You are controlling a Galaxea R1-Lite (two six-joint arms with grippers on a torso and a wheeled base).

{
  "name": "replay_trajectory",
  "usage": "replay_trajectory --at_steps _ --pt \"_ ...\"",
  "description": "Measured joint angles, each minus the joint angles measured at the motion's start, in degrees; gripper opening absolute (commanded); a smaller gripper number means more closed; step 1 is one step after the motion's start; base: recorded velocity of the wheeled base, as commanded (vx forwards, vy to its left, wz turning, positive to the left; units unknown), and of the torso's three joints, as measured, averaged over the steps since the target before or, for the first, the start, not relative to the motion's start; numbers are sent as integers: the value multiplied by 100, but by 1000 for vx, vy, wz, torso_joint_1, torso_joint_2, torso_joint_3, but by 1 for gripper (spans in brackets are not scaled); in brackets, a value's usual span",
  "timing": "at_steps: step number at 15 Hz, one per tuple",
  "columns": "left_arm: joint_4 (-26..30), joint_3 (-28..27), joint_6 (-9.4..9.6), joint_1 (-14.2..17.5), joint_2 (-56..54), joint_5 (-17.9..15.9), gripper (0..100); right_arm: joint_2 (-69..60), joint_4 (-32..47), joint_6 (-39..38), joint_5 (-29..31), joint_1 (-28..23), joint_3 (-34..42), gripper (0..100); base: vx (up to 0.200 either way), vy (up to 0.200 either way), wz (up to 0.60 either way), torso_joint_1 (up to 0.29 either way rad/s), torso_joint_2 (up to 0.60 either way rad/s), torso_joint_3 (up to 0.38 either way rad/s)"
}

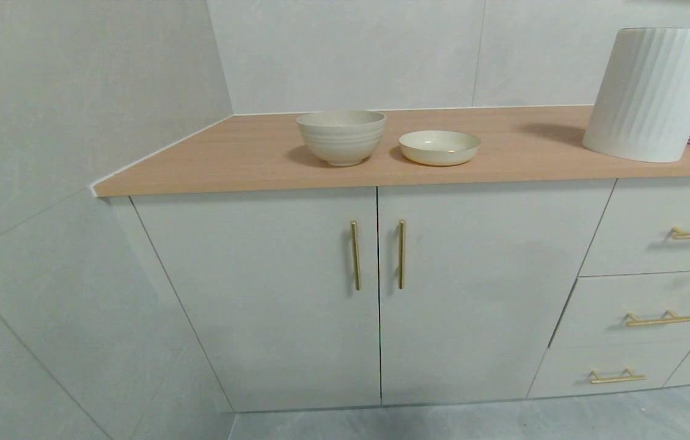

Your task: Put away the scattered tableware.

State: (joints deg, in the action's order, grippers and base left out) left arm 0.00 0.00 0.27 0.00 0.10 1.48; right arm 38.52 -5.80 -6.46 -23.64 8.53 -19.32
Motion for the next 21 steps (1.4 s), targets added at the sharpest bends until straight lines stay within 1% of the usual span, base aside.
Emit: replay_trajectory --at_steps 3,4,6,9,11,12,13,16,21 --pt "0 0 2 0 0 0 100 1519 -1471 -16 -99 199 -529 100 0 0 0 0 0 0" --pt "0 0 0 0 0 0 100 1969 -1880 -18 -110 336 -672 100 0 0 0 0 0 0" --pt "0 0 -11 0 0 -2 100 2784 -2277 -18 -135 784 -1039 100 0 0 0 0 0 0" --pt "5 0 -9 0 0 -9 100 3829 -2365 -11 -112 1423 -1725 100 0 0 0 0 0 0" --pt "7 0 6 0 0 -11 100 4447 -2075 -7 -55 1746 -2280 100 0 0 0 0 0 0" --pt "5 0 6 0 0 -9 100 4753 -1853 -5 77 1870 -2630 100 0 0 0 0 0 0" --pt "5 0 6 0 0 -9 100 5029 -1702 -5 278 1966 -2946 100 0 0 0 0 0 0" --pt "2 0 6 0 0 -11 100 5844 -1603 -51 1278 2239 -3905 100 0 0 0 0 0 0" --pt "0 0 2 0 0 -9 100 6707 -1684 -475 1226 2404 -4168 100 0 0 0 0 0 0"
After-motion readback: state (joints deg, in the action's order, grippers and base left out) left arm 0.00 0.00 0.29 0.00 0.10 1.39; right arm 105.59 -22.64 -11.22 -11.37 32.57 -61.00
